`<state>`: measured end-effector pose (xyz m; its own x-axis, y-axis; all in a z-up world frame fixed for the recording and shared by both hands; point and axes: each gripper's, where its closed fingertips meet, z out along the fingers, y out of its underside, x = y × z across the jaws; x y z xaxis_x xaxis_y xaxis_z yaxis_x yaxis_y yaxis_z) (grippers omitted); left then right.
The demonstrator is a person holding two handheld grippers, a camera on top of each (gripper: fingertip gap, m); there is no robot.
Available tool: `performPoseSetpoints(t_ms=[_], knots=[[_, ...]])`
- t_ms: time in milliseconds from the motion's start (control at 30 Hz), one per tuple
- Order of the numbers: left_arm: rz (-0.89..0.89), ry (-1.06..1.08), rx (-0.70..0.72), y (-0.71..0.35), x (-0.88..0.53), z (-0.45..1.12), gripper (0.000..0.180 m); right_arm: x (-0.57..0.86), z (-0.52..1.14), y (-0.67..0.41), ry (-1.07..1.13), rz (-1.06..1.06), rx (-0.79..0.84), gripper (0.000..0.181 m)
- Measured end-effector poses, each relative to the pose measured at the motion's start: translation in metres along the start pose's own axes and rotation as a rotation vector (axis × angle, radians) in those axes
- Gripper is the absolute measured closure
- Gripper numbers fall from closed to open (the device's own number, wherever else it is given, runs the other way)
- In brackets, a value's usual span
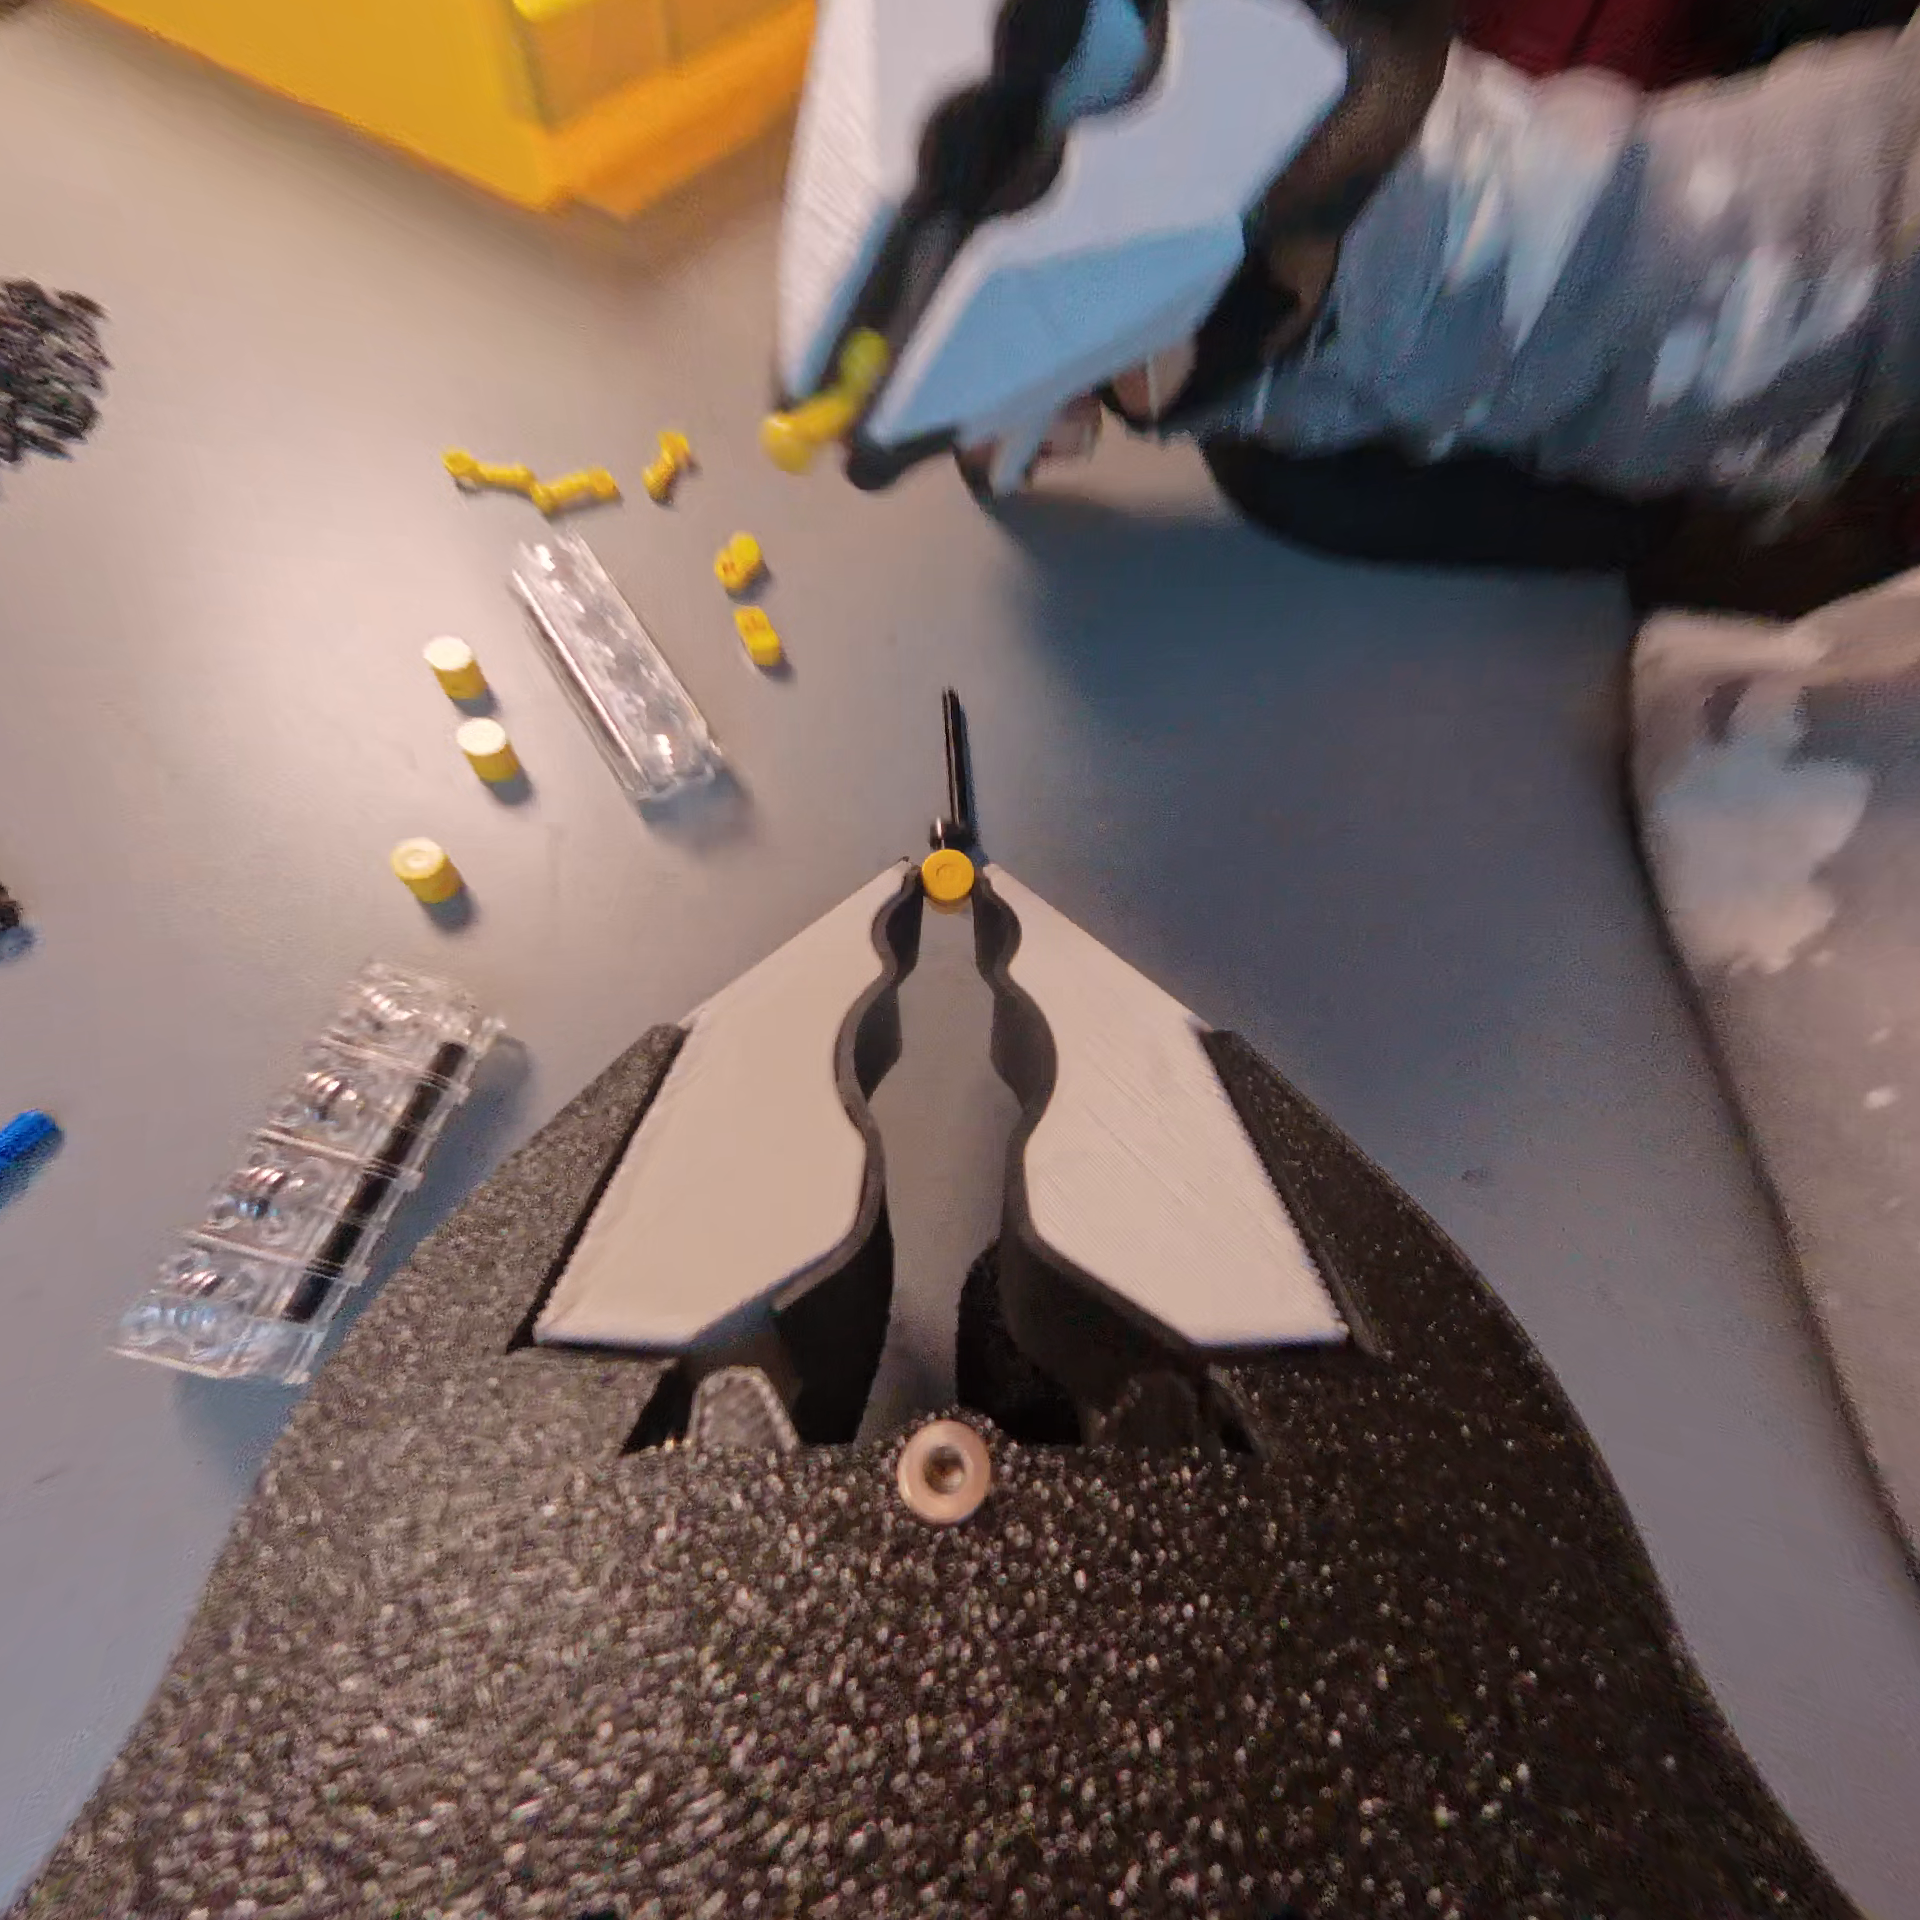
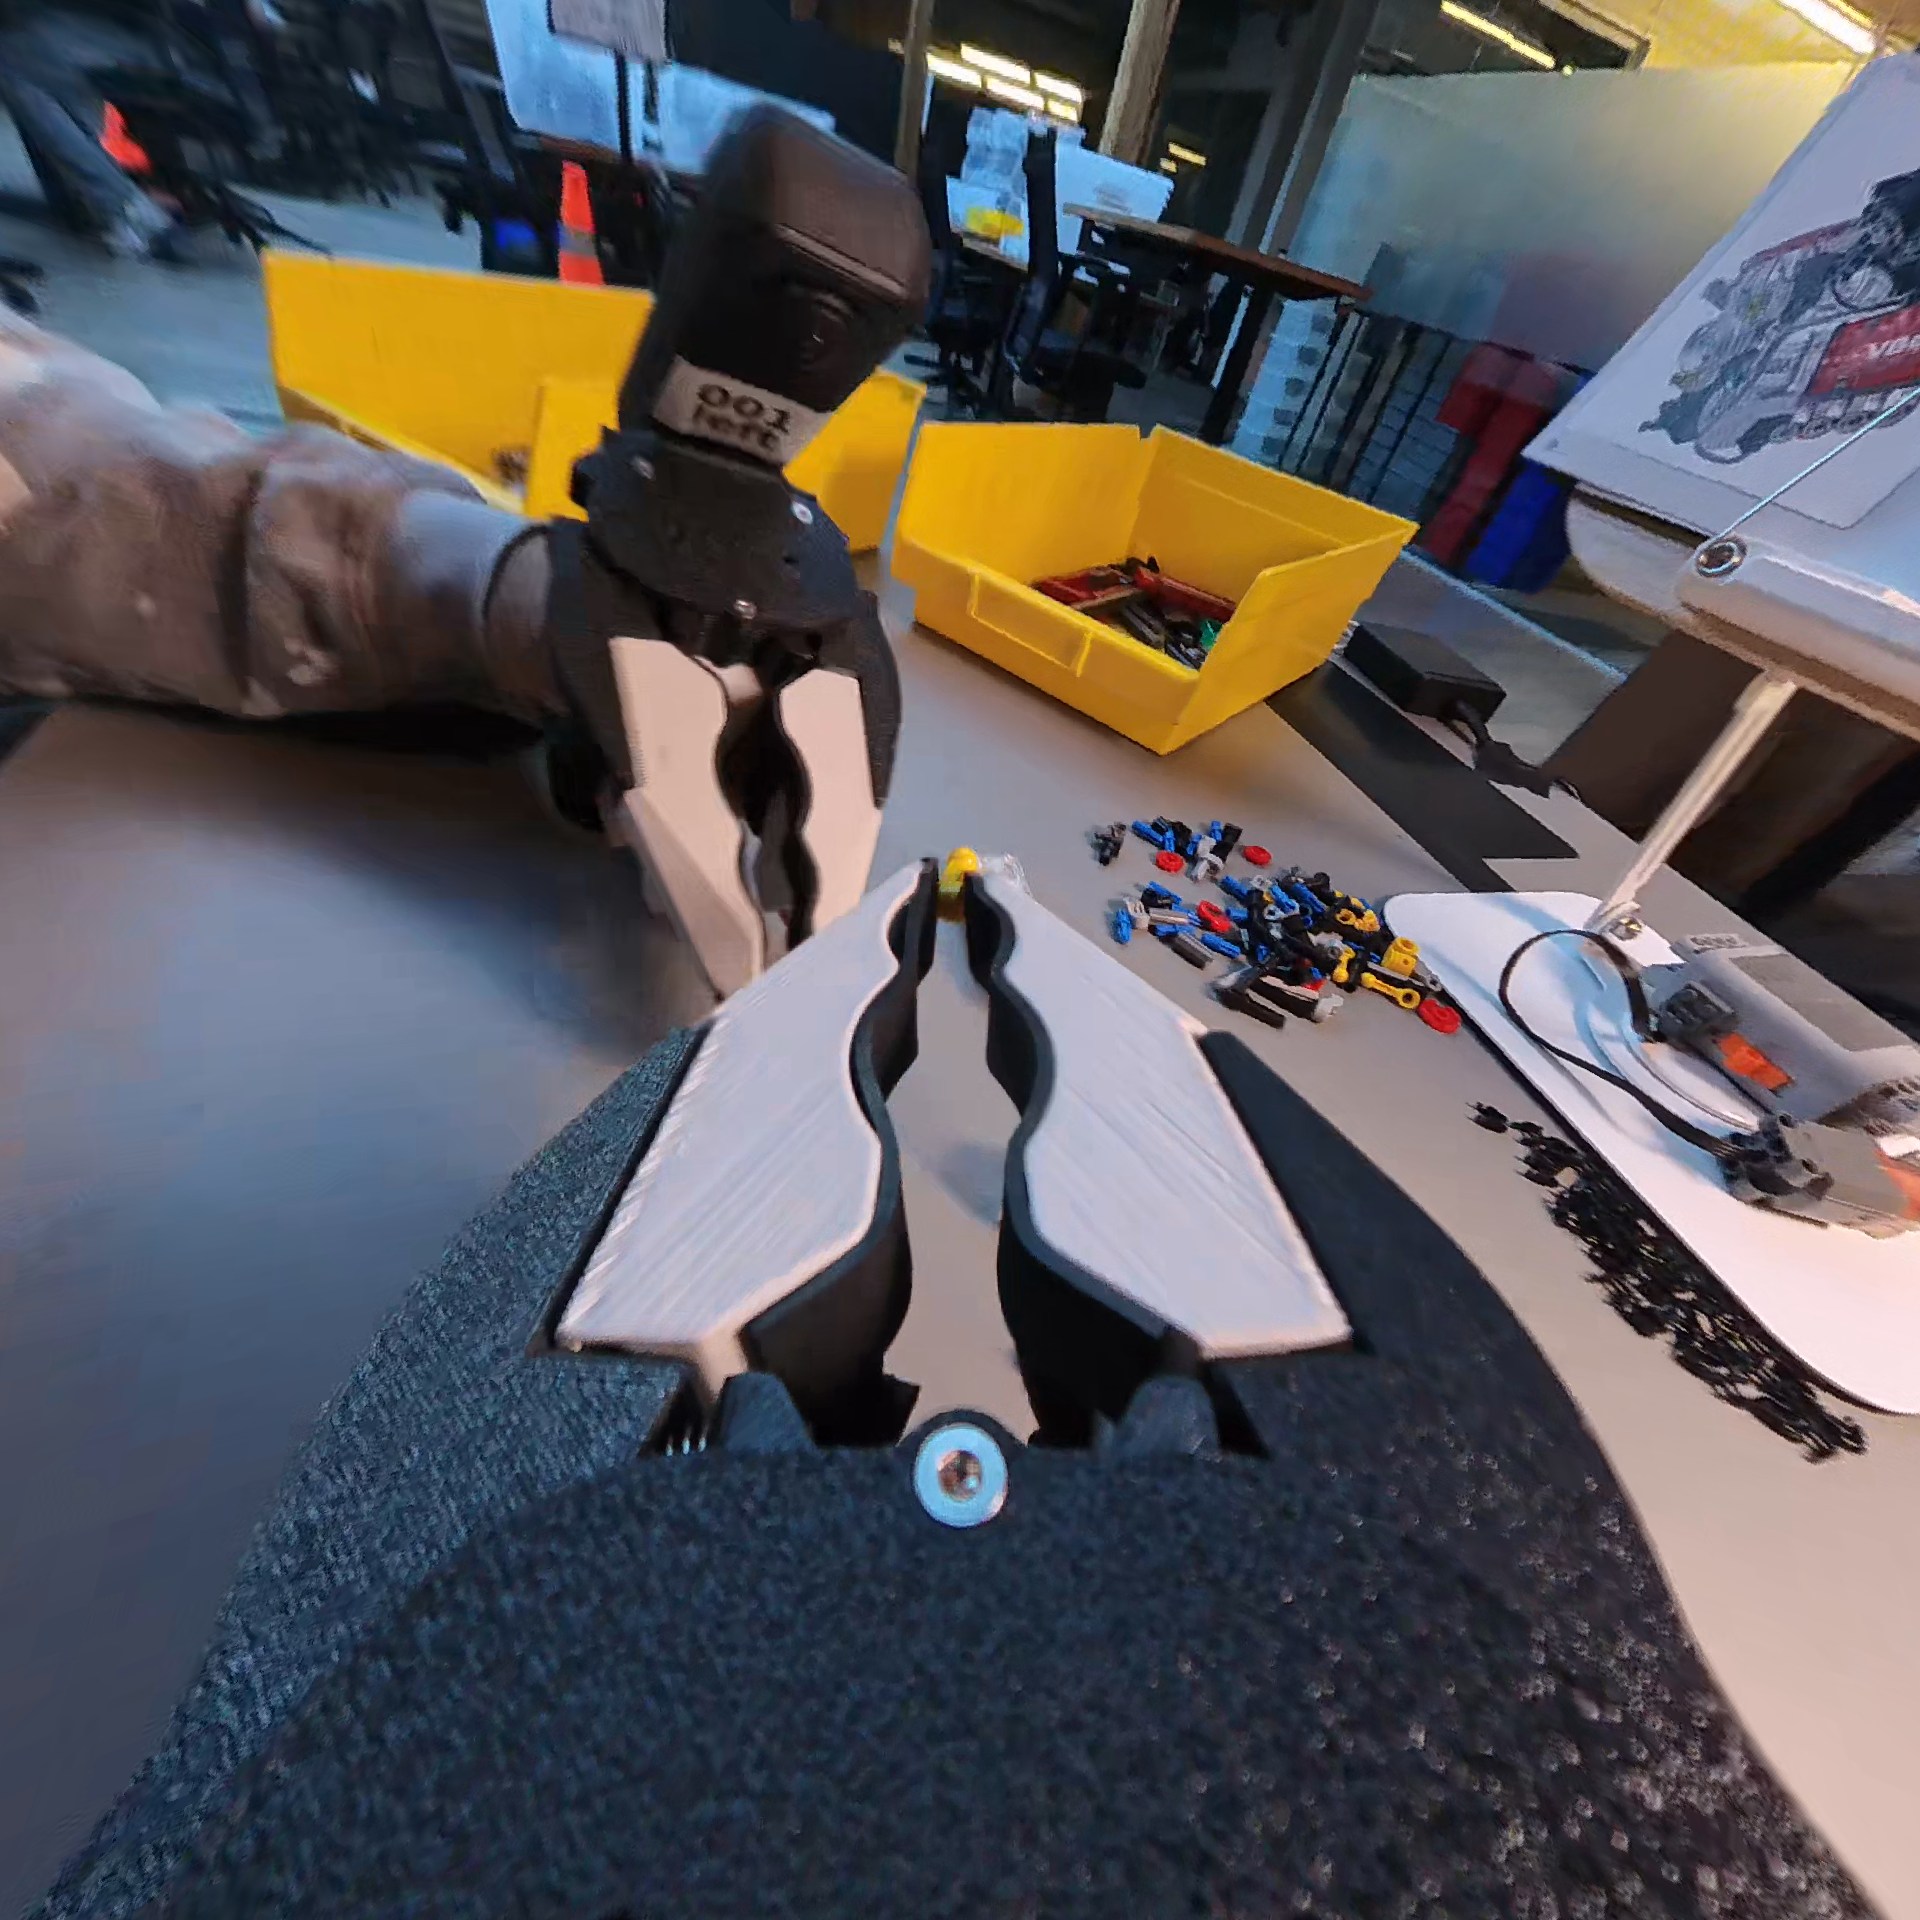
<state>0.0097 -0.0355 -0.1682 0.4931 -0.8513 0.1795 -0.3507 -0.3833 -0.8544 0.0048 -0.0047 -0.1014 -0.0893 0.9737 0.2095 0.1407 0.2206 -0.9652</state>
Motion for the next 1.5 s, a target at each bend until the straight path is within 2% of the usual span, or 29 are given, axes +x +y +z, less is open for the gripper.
performPoseSetpoints(t_ms=[167,267,333,533,1133,1300,1500], knots=[[-0.306,0.231,0.51,-0.066,-0.004,-0.054,0.173,-0.008,-0.006,-0.03,-0.047,0.074,0.141,0.177],[-0.417,0.37,0.68,-0.084,-0.001,-0.073,0.173,-0.018,-0.003,-0.042,-0.062,0.04,0.164,0.177],[-0.464,0.436,0.739,-0.091,0.002,-0.077,0.173,-0.021,0.0,-0.05,-0.046,0.021,0.18,0.177],[-0.559,0.536,0.83,-0.1,0.007,-0.079,0.174,-0.02,0.005,-0.061,0.012,-0.006,0.201,0.177],[-0.689,0.504,0.839,-0.093,0.0,-0.061,0.174,-0.009,0.011,-0.043,0.075,0.038,0.152,0.178],[-0.713,0.525,0.87,-0.095,0.001,-0.063,0.175,-0.01,0.01,-0.047,0.073,0.058,0.195,0.178],[-0.784,0.644,0.971,-0.107,0.009,-0.072,0.174,-0.013,0.007,-0.062,0.05,0.096,0.279,0.178]])
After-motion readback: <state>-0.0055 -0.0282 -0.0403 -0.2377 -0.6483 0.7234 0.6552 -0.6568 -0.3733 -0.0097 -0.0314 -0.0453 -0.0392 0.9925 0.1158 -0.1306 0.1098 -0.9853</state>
